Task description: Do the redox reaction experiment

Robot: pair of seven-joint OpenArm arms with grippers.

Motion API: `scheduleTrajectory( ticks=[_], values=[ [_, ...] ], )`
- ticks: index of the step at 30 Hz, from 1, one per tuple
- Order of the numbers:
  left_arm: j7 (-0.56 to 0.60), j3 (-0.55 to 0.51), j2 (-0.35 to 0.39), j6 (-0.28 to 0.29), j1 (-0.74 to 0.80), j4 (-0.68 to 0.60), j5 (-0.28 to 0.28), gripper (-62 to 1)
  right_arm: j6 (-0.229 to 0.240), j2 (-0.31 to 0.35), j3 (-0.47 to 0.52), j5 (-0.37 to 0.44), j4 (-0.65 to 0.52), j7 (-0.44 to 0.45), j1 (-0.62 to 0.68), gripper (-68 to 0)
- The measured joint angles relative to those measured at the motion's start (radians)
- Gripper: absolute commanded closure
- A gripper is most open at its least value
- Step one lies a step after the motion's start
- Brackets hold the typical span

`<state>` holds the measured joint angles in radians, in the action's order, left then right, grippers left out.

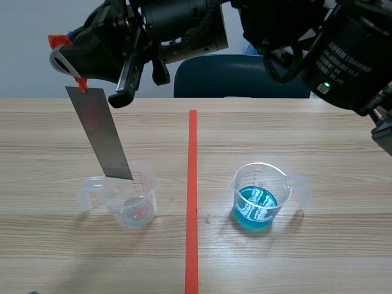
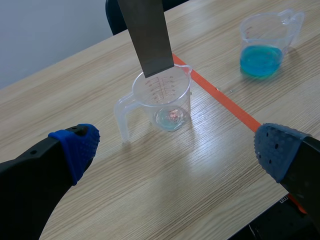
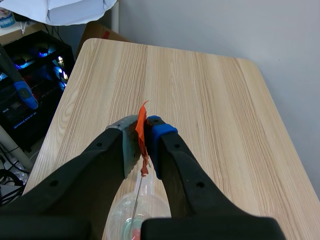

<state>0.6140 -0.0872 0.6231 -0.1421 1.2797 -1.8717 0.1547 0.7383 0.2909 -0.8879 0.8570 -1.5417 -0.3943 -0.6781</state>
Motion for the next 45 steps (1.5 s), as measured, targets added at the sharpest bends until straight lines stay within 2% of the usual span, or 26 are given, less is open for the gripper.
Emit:
scheduleTrajectory(
  ticks=[42,45],
  values=[
    [0.0,0.0,0.0,0.0,0.0,0.0,0.0,-62.3,0.0,0.0,0.0,0.0,0.0,0.0,0.0,-0.6],
    [0.0,0.0,0.0,0.0,0.0,0.0,0.0,-62.3,0.0,0.0,0.0,-0.02,0.0,0.0,0.0,-0.6]
  ],
)
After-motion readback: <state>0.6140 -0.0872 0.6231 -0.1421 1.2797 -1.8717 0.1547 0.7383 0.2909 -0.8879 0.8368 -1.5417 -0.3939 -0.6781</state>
